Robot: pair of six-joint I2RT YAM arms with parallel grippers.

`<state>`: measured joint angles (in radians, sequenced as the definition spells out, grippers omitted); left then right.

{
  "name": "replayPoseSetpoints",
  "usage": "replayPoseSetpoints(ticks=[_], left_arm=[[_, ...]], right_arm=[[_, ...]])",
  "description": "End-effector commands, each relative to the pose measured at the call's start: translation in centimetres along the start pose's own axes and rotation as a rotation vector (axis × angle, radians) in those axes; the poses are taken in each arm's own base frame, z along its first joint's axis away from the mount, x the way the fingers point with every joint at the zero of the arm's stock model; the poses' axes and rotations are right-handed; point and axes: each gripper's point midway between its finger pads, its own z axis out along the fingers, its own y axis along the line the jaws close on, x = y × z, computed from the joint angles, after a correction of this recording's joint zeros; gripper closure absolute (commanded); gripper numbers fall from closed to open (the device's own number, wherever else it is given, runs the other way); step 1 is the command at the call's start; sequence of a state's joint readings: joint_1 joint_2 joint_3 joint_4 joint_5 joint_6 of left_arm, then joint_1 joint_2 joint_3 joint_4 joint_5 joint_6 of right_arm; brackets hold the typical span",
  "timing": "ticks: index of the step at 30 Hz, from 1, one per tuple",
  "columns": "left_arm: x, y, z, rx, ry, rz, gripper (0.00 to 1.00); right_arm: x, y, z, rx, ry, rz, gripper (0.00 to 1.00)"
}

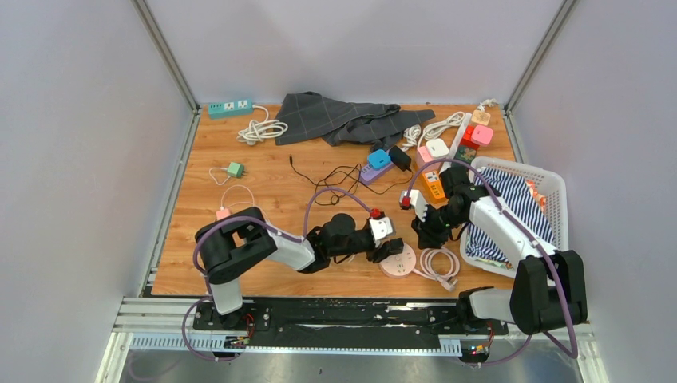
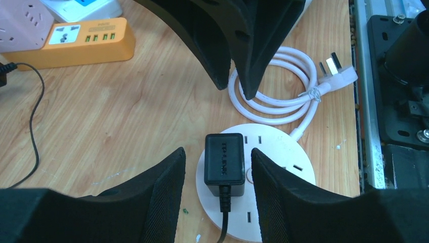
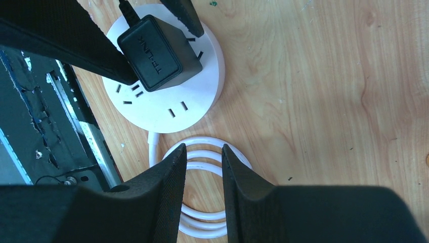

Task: Pull the plug off the socket
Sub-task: Remove the plug from the socket.

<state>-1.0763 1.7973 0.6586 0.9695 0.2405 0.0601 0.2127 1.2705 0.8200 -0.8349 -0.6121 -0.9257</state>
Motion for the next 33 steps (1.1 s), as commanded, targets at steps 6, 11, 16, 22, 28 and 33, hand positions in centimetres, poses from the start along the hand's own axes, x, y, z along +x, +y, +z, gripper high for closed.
replayPoseSetpoints(ticks=[6,11,16,22,28,33], left_arm=[[0.9,-0.4,1.0,0.013,0.032,0.040,0.46],[1.3,-0.7,1.5,0.030,0.046,0.040,0.63],[1.4,-0.9,1.6,0.048,0.051,0.042,0.96],[1.6,-1.0,1.6,0.046,0.056,0.013,1.00],[2.1,-0.6,1.5,-0.001,0.058,-0.064,1.00],[2.3,-0.7,1.2,-0.017,0.032,-0.111,1.00]], right_arm=[[-0.4,0.3,-0.6,-0.011,-0.023,0.002,0.66],[-0.4,0.3,-0.7,-0.007,-0.025,0.002,0.66],[-0.5,0.4,-0.8,-0.008,-0.033,-0.002,0.66],[-1.5,1.1,-1.4,-0.013,-0.087,-0.052,0.67],[-2.7,2.5,-2.0,-0.053,-0.165,-0.116,0.69],[-2.5,4.0,-1.5,-0.124,-0.199,-0.152,0.80]])
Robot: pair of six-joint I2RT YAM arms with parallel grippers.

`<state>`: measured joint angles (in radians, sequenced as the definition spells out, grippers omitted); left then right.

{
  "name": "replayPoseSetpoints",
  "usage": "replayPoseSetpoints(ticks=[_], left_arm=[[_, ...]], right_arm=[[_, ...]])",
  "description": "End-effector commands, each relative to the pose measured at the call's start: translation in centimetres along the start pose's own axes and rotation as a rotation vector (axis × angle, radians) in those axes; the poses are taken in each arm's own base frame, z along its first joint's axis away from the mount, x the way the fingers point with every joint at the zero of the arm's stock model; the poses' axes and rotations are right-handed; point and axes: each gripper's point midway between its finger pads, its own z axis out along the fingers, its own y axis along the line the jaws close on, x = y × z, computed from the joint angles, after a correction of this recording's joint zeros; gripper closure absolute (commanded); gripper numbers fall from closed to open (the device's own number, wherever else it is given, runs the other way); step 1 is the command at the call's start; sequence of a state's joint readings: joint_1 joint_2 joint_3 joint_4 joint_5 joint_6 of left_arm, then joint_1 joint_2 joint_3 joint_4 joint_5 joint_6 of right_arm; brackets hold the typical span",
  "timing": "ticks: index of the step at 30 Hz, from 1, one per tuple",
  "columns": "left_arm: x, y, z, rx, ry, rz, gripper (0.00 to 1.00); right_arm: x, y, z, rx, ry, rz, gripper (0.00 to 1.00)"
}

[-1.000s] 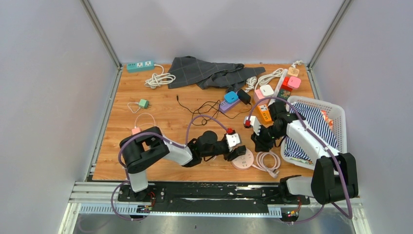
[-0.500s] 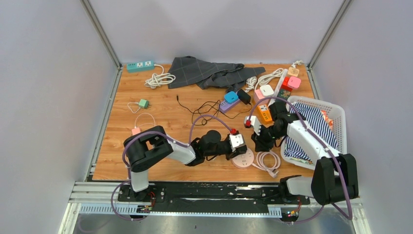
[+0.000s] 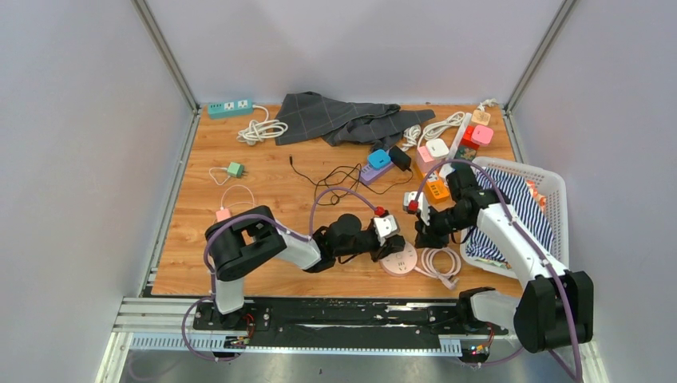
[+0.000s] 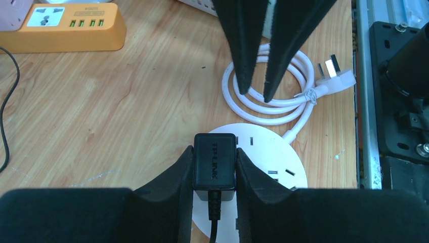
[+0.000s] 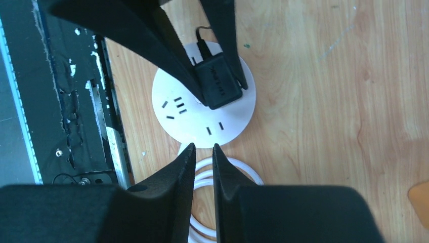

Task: Pull the plug off the socket
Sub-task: Remove the plug from the socket.

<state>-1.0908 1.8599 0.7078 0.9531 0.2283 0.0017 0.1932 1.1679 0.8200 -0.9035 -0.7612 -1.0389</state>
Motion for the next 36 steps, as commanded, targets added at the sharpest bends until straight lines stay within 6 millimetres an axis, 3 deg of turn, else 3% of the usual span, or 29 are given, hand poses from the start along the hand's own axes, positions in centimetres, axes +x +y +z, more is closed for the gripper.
replayPoseSetpoints(ticks=[1,6,22,36], left_arm=[[1.2,-0.1,-0.2,-0.021,-0.002,-0.054,1.00],[1.0,-0.3,-0.5,-0.014,-0.029,-0.051,1.00],[0.8,-0.6,-0.7,0.000,-0.071,-0.044,1.00],[0.4,-1.5,-1.1,0.034,-0.169,-0.078,1.00]], right_arm=[[-0.3,2.0,0.3,-0.093,-0.064,-0.041,0.84],[1.1,2.2,1.0,-0.103,-0.040,-0.110,1.00],[4.0,1.2,4.4,-0.129,0.172,-0.111,1.00],[5.7,1.3,5.2,-0.157,0.277,-0.033,1.00]])
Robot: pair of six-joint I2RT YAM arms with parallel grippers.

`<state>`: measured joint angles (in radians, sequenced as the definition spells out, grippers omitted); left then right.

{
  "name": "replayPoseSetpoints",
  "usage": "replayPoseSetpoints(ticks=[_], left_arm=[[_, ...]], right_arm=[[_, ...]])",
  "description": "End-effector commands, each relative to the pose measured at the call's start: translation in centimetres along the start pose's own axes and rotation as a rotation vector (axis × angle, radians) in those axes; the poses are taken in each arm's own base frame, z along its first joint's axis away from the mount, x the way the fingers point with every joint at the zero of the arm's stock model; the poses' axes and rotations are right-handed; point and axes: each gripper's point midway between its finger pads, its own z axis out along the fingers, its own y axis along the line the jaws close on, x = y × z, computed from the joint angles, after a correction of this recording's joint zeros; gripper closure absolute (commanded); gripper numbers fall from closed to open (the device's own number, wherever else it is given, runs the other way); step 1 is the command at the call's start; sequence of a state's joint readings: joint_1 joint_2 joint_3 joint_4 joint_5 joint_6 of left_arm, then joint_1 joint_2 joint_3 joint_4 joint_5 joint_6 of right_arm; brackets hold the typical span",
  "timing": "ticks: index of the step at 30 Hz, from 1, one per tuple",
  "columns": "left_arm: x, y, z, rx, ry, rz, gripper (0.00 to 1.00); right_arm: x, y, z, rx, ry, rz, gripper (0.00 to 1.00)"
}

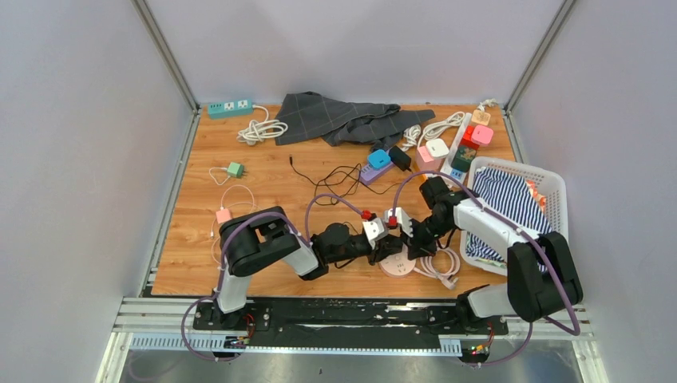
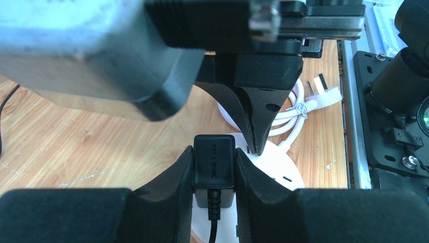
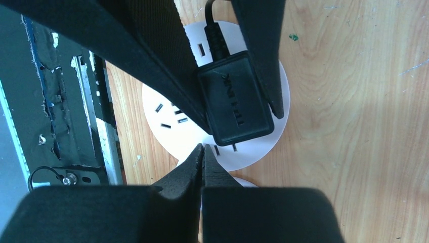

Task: Pull the plug off the socket
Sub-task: Remove the plug from the socket.

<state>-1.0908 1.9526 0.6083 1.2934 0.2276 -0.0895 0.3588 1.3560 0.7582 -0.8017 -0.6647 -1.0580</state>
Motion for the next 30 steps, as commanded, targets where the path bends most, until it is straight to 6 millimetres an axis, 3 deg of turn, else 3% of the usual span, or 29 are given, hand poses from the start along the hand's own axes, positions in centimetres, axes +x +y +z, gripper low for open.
replayPoseSetpoints(ticks=[1,4,7,11,16,20,23,30], left_arm=[[0.3,-0.8,-0.6,0.020,-0.028,-0.020,1.00],[1.0,-0.1,-0.8,-0.041,0.014,0.059,1.00],[1.6,-0.7,-0.1,-0.044,0.074,0.161,1.00],[1.1,-1.0,-0.3,-0.049,0.034,0.111,1.00],[0.4,-0.9,-0.4,0.007,0.008,-0.079,1.00],[0.7,-0.3,-0.5,-0.023,0.011,-0.036,1.00],[1.2,-0.7,-0.6,-0.066,0.054,0.118,1.00],[0.8,-0.6,-0.6,-0.039,0.027,-0.071,1.00]], right_arm=[[2.4,0.0,0.7,-0.005,0.112,0.031,1.00],[2.8,-0.1,0.8,-0.005,0.132,0.039,1.00],[3.2,-0.2,0.9,-0.008,0.153,0.052,1.00],[3.3,-0.2,1.0,-0.008,0.156,0.059,1.00],[3.2,-0.2,0.9,-0.006,0.156,0.062,1.00],[3.3,-0.2,0.9,-0.004,0.158,0.064,1.00],[3.3,-0.2,0.9,-0.003,0.159,0.064,1.00],[3.4,-0.3,0.9,0.000,0.164,0.070,1.00]])
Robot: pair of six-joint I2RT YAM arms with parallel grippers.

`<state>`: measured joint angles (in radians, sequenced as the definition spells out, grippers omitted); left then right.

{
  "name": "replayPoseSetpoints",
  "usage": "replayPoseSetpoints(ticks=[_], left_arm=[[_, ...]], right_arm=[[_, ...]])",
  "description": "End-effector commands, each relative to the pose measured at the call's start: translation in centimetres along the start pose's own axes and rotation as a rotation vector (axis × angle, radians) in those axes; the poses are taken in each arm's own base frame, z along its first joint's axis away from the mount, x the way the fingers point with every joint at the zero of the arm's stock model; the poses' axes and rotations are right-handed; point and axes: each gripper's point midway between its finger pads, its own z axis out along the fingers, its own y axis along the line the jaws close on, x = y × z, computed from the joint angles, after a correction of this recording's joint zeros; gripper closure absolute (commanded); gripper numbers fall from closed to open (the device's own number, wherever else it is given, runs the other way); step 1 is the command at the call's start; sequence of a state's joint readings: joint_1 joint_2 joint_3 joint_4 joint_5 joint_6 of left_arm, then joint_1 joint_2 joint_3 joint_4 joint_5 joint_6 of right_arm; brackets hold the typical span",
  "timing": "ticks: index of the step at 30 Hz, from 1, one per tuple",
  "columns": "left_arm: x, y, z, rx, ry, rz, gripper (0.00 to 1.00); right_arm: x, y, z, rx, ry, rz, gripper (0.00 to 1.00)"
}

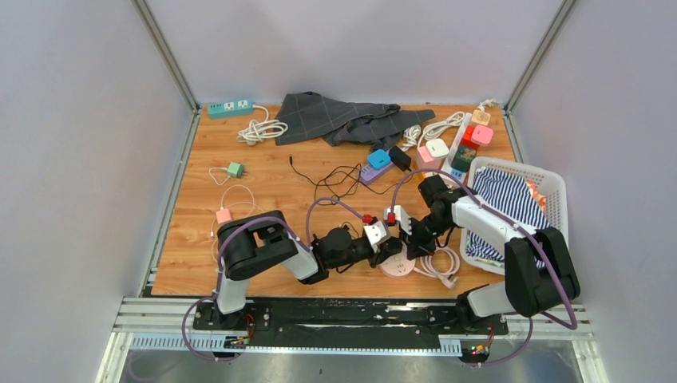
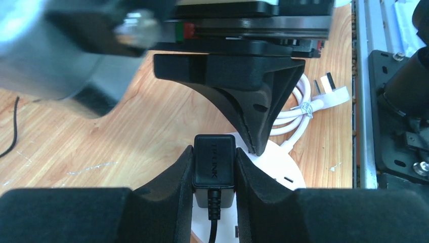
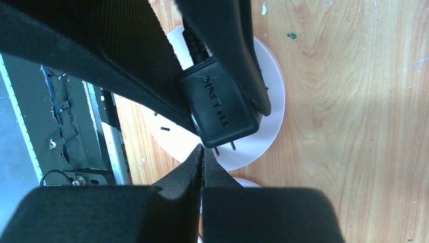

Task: Pull the plug off the socket
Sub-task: Remove the plug from the socket.

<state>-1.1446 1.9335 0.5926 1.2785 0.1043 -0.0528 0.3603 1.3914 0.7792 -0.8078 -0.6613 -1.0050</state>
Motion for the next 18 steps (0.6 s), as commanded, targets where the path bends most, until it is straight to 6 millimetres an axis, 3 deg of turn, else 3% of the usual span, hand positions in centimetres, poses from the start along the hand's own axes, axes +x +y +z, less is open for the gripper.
replayPoseSetpoints(ticks=[1,6,9,16,18], left_arm=[[0.51,-0.10,-0.68,0.032,0.007,-0.122,1.00],[0.38,0.52,-1.19,-0.015,-0.023,-0.014,1.00],[0.63,-0.41,-1.04,-0.006,-0.013,0.053,1.00],[0.11,0.45,-0.82,0.007,-0.020,-0.175,1.00],[-0.25,0.52,-1.06,0.013,-0.051,-0.166,1.00]], right_arm=[[3.35,-0.46,0.75,0.019,0.153,0.007,1.00],[3.44,-0.45,0.79,0.017,0.156,0.012,1.00],[3.41,-0.43,0.80,0.016,0.155,0.013,1.00],[3.36,-0.42,0.83,0.014,0.152,0.017,1.00],[3.35,-0.41,0.83,0.014,0.152,0.019,1.00]])
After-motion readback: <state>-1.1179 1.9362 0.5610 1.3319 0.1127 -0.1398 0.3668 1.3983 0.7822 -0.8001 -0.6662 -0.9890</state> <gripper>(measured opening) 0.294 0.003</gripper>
